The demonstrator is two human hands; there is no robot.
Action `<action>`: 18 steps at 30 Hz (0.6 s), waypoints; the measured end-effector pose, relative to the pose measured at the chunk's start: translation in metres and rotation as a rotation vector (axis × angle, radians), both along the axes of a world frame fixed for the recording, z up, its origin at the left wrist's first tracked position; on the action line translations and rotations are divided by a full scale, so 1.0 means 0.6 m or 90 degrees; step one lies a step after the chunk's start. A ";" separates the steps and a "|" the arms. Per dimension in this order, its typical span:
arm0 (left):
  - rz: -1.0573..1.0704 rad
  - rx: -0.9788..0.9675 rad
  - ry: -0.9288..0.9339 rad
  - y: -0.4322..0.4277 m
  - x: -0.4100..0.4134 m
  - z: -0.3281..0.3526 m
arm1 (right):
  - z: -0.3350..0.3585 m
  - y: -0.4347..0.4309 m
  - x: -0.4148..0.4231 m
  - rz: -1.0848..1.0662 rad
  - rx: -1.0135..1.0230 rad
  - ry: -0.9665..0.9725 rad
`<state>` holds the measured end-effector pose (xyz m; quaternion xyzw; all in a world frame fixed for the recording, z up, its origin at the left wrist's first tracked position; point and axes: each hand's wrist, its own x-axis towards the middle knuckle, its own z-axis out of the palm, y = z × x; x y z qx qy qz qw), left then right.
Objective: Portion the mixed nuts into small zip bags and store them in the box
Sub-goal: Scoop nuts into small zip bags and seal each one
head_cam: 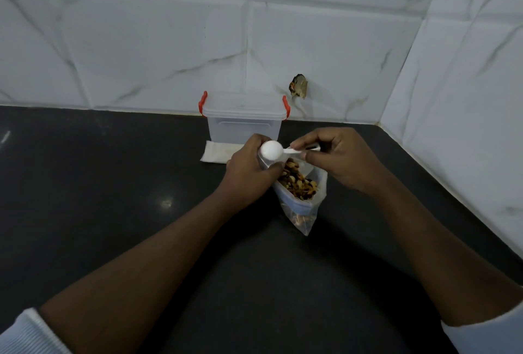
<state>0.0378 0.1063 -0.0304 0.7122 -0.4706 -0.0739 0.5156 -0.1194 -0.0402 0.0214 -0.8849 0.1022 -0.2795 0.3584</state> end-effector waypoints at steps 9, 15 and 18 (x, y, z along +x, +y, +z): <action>0.001 0.009 0.024 -0.001 -0.002 0.006 | -0.002 -0.029 -0.017 -0.110 -0.219 0.158; 0.009 -0.006 0.031 0.001 -0.005 0.008 | -0.005 -0.023 -0.006 -0.128 -0.263 0.231; 0.008 -0.012 0.031 0.001 -0.006 0.007 | -0.001 -0.021 -0.008 -0.149 -0.246 0.196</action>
